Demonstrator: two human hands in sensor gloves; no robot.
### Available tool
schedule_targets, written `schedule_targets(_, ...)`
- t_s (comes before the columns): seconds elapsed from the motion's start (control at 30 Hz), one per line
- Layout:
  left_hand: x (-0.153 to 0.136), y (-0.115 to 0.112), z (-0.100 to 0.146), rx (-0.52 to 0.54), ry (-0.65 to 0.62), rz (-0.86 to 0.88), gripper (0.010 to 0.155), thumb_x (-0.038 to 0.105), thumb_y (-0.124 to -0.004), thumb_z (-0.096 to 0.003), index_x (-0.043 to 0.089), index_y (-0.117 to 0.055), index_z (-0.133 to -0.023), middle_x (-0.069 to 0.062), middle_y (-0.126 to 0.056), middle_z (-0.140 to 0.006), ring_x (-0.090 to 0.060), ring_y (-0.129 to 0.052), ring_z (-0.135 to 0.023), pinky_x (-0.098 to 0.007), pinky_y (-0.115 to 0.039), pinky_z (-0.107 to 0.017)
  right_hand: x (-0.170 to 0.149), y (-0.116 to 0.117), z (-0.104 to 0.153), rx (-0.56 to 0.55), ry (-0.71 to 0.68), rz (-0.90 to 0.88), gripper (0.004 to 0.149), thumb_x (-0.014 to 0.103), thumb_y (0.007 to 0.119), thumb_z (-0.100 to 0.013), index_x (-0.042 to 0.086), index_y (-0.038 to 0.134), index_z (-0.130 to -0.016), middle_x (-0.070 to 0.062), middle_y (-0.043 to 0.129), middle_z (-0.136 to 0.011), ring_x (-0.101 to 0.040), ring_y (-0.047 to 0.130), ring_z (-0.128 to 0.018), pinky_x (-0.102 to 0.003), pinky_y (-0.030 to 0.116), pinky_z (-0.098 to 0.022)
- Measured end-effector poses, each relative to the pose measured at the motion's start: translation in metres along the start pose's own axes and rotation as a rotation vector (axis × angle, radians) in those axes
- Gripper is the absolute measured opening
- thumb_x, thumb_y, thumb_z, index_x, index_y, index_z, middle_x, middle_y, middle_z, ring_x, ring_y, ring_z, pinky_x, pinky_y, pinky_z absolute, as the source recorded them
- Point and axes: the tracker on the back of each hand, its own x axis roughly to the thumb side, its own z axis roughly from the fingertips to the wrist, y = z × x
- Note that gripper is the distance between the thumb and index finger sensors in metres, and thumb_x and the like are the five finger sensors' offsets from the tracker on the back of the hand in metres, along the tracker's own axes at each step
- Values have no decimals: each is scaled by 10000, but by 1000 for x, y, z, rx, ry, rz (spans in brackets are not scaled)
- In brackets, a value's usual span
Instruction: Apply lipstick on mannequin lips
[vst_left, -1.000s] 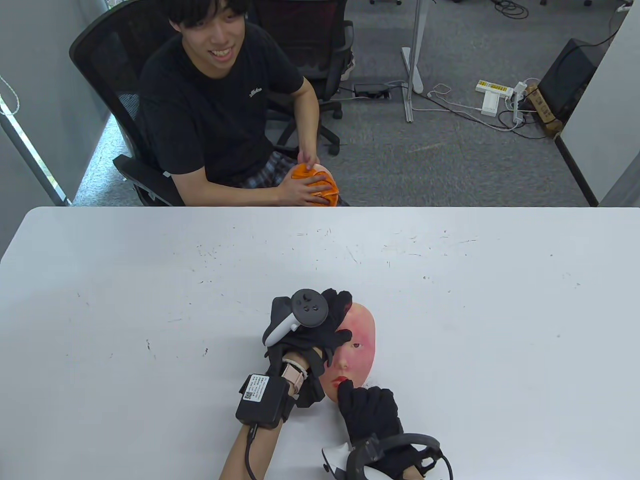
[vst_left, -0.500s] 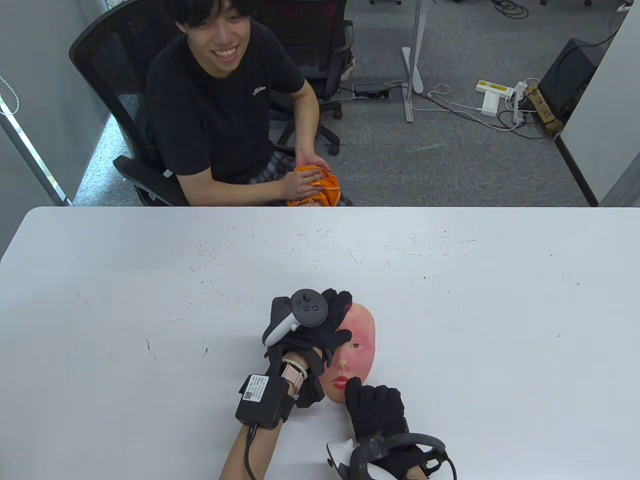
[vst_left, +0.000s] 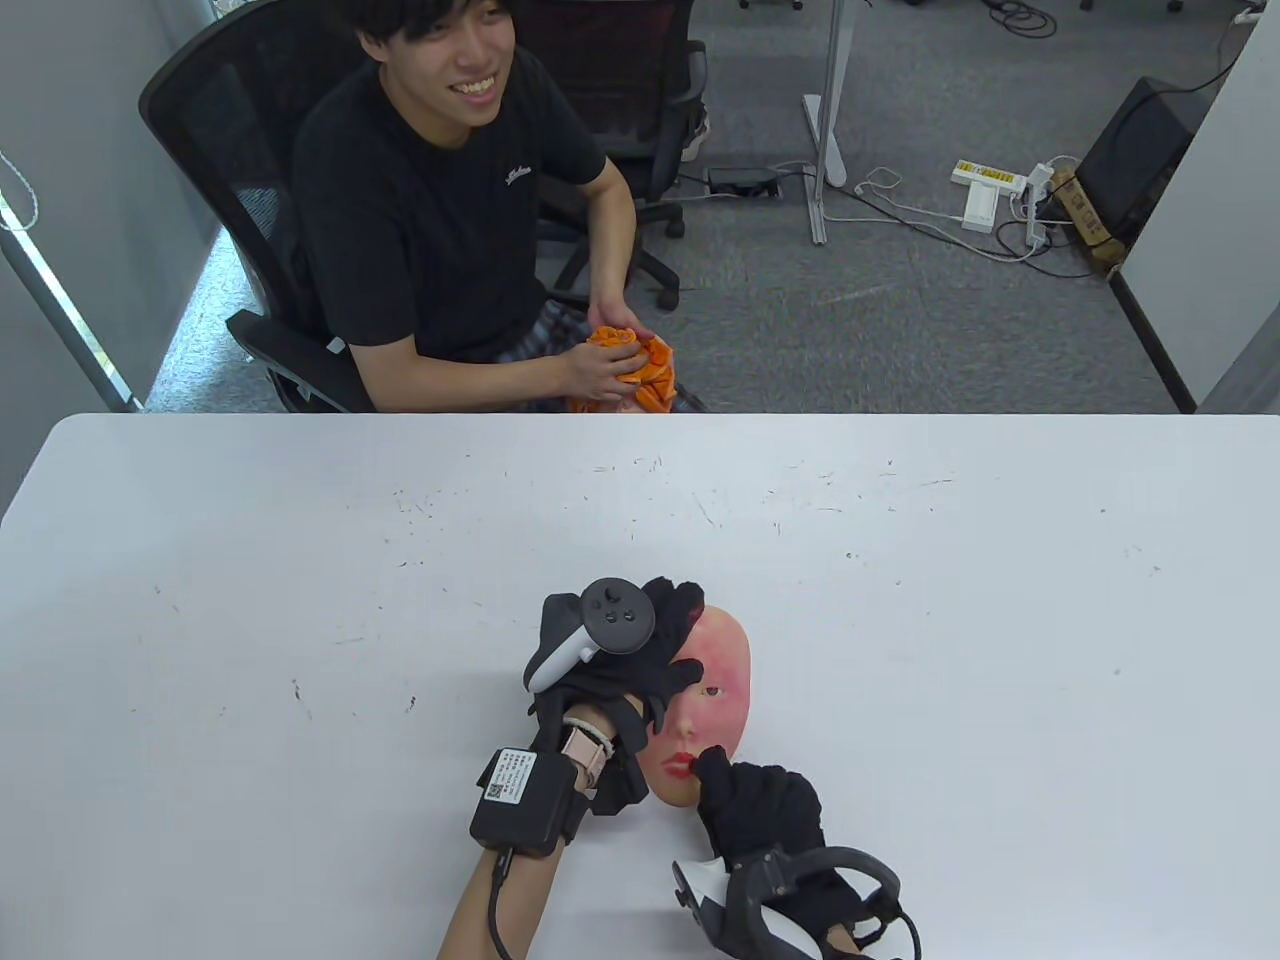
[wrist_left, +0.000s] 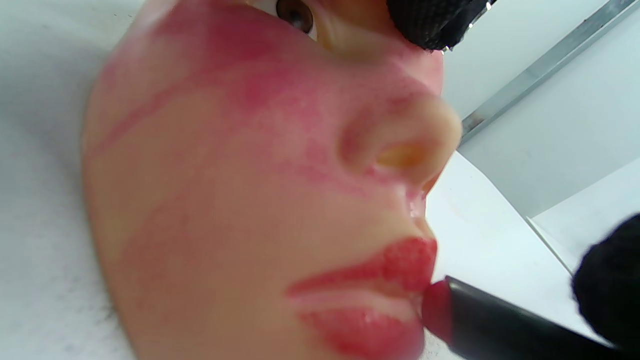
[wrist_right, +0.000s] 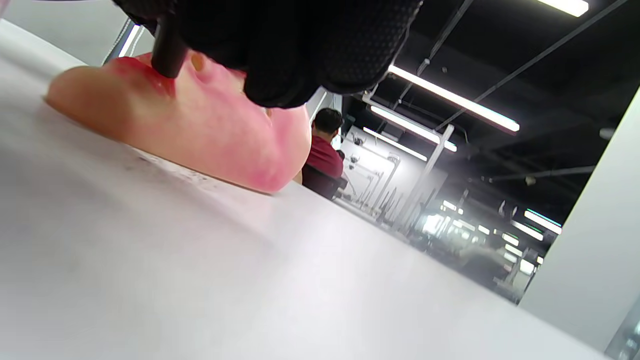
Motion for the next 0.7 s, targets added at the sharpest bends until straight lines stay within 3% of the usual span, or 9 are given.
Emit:
schedule_targets(0.5,0,0,0,-2,6,-1,807,452,-696,-484,492,-175,-1099,75,-45,-1180,-249,-75,-1095,-503,-207,-821,-14,10,-5,179,42,-254,510,484,685,-437,280,702,-904,103,888,-642,-137,954,-581,-361,828,-495)
schedule_targets(0.7,0,0,0,-4,2,4,806,452,-695,-486,489,-173,-1100,77,-44,-1179,-247,-71,-1095,-501,-204,-822,-15,15,-7,197,75,-463,513,441,696,-443,245,687,-917,48,867,-664,-199,915,-606,-412,773,-520)
